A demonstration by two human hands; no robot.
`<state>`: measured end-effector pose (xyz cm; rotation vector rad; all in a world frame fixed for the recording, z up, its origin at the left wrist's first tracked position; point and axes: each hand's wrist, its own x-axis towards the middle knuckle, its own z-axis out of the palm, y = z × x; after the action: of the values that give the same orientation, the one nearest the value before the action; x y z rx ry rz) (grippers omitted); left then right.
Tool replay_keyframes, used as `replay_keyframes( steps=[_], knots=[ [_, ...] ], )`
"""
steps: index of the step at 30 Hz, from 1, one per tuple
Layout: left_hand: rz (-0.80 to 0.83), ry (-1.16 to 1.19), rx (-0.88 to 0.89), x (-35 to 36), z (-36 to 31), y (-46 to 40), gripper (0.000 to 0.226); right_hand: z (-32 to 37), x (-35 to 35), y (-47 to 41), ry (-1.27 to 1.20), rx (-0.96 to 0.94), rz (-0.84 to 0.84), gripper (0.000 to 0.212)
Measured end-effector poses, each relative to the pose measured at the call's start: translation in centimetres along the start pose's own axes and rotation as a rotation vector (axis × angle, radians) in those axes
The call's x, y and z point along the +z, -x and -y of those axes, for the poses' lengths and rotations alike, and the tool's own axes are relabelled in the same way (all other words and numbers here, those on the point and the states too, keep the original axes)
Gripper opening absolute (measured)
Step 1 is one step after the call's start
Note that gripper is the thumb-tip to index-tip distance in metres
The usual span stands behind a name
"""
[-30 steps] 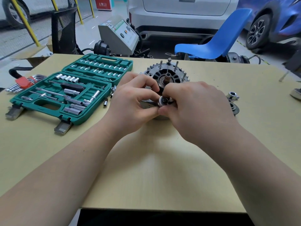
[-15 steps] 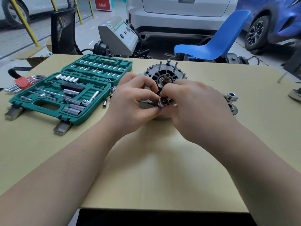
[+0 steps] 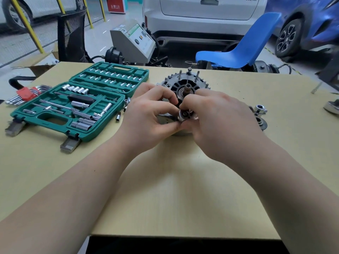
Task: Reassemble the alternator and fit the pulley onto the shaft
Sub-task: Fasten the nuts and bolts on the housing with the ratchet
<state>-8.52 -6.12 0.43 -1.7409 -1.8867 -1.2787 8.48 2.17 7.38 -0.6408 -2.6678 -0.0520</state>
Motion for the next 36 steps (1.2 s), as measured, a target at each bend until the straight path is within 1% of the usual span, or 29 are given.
replay_keyframes(
  steps=[2, 4, 6, 8, 11, 12, 14, 16, 19, 20, 21, 24, 26, 29, 32, 33, 36],
  knots=[
    [0.002, -0.003, 0.004, -0.02, 0.07, 0.02, 0.022, 0.08, 0.05, -0.03, 0.008, 0.020, -0.002, 0.017],
    [0.009, -0.010, 0.007, -0.04, 0.13, 0.02, 0.026, 0.22, 0.32, 0.11, -0.008, 0.052, -0.018, 0.031],
    [0.015, -0.015, 0.003, -0.04, 0.12, 0.00, 0.026, 0.50, 0.63, 0.41, -0.031, 0.084, -0.033, 0.039],
    [0.015, -0.005, -0.001, -0.09, 0.03, -0.05, 0.024, 0.64, 0.92, 0.71, -0.008, 0.076, -0.053, 0.034],
    [0.016, 0.003, -0.006, -0.15, -0.12, -0.08, 0.017, 0.56, 0.74, 0.66, 0.029, 0.025, -0.049, 0.015],
    [0.014, -0.001, -0.005, -0.12, -0.14, -0.05, 0.016, 0.48, 0.57, 0.55, 0.036, 0.007, -0.039, 0.015],
    [0.001, -0.009, 0.002, 0.03, -0.14, 0.05, 0.020, 0.31, 0.26, 0.34, 0.031, -0.010, -0.028, 0.017],
    [-0.002, -0.010, 0.007, 0.05, -0.07, 0.06, 0.022, 0.22, 0.19, 0.25, 0.025, 0.022, -0.027, 0.014],
    [0.004, -0.011, 0.012, -0.03, 0.07, 0.02, 0.026, 0.40, 0.68, 0.56, -0.004, 0.063, -0.040, 0.031],
    [0.007, -0.009, 0.010, -0.03, 0.09, 0.01, 0.026, 0.47, 0.84, 0.69, -0.014, 0.062, -0.040, 0.032],
    [0.009, -0.003, 0.005, -0.01, 0.07, 0.00, 0.025, 0.48, 0.96, 0.76, -0.016, 0.052, -0.039, 0.030],
    [0.006, 0.005, -0.001, -0.01, -0.05, -0.08, 0.019, 0.23, 0.84, 0.47, -0.010, 0.005, -0.022, 0.013],
    [0.000, -0.005, 0.009, -0.01, -0.03, -0.08, 0.018, 0.10, 0.57, 0.24, -0.002, -0.021, -0.002, 0.018],
    [0.004, -0.024, 0.008, 0.04, 0.01, 0.00, 0.018, 0.03, 0.36, 0.24, -0.003, 0.009, -0.023, 0.015],
    [0.015, -0.017, 0.010, 0.04, 0.25, 0.04, 0.029, 0.19, 0.55, 0.46, -0.031, 0.070, -0.036, 0.030],
    [0.015, -0.010, 0.011, 0.02, 0.31, 0.04, 0.031, 0.35, 0.68, 0.55, -0.043, 0.072, -0.036, 0.032],
    [0.012, 0.019, 0.002, 0.02, 0.28, -0.04, 0.023, 0.62, 0.79, 0.59, -0.014, 0.037, -0.053, 0.022]
  ],
)
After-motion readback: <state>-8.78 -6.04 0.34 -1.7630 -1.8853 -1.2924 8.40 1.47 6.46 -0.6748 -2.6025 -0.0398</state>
